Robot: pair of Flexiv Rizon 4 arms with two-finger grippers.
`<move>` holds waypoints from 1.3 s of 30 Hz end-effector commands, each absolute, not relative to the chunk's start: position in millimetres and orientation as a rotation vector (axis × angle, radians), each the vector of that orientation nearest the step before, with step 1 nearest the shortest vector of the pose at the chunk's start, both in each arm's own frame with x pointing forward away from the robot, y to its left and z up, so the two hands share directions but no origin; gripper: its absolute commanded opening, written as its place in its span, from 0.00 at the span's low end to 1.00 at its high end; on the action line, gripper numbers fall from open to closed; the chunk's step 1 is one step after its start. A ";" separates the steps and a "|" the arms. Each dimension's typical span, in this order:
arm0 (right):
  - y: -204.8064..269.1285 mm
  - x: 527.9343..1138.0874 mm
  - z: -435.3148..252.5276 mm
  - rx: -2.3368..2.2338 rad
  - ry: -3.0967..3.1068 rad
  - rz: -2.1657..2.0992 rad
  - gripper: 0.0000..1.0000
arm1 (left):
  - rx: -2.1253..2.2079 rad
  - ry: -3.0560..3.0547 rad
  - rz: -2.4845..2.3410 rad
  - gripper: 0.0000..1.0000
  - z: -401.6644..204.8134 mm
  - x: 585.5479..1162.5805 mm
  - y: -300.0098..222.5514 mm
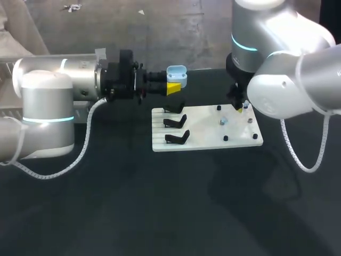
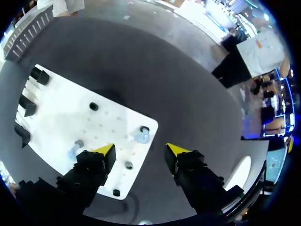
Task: Pick up each earbud case from the left stands, insert the matching earbuds, close the lid, and place the case in the box.
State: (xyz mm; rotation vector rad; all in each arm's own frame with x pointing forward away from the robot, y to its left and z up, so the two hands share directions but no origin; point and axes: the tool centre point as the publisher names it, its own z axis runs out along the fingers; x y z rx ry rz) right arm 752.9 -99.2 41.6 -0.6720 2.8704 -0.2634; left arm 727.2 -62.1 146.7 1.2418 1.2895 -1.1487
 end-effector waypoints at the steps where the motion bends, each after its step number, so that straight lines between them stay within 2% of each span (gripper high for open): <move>1: -96.4 759.1 38.5 -0.665 2.889 -0.268 0.66 | 1.236 1.286 -1.143 0.00 145.8 725.3 -62.1; 3: -96.3 759.8 36.8 -0.659 2.895 -0.250 0.71 | 1.236 1.286 -1.143 0.00 145.8 725.3 -62.1; 5: -95.5 760.4 36.3 -0.653 2.893 -0.258 0.64 | 1.236 1.286 -1.143 0.00 145.8 725.3 -62.1; 8: -94.8 762.5 35.0 -0.649 2.894 -0.256 0.46 | 1.236 1.286 -1.143 0.00 145.8 725.3 -62.1; 9: -94.6 762.8 34.9 -0.648 2.893 -0.257 0.43 | 1.236 1.286 -1.143 0.00 145.8 725.3 -62.1; 17: -94.2 763.4 34.2 -0.639 2.895 -0.258 0.46 | 1.236 1.286 -1.143 0.00 145.8 725.3 -62.1; 28: -93.5 766.6 32.2 -0.624 2.900 -0.260 0.37 | 1.236 1.286 -1.143 0.00 145.8 725.3 -62.1; 39: -94.2 768.4 32.0 -0.611 2.906 -0.261 0.35 | 1.236 1.286 -1.143 0.00 145.8 725.3 -62.1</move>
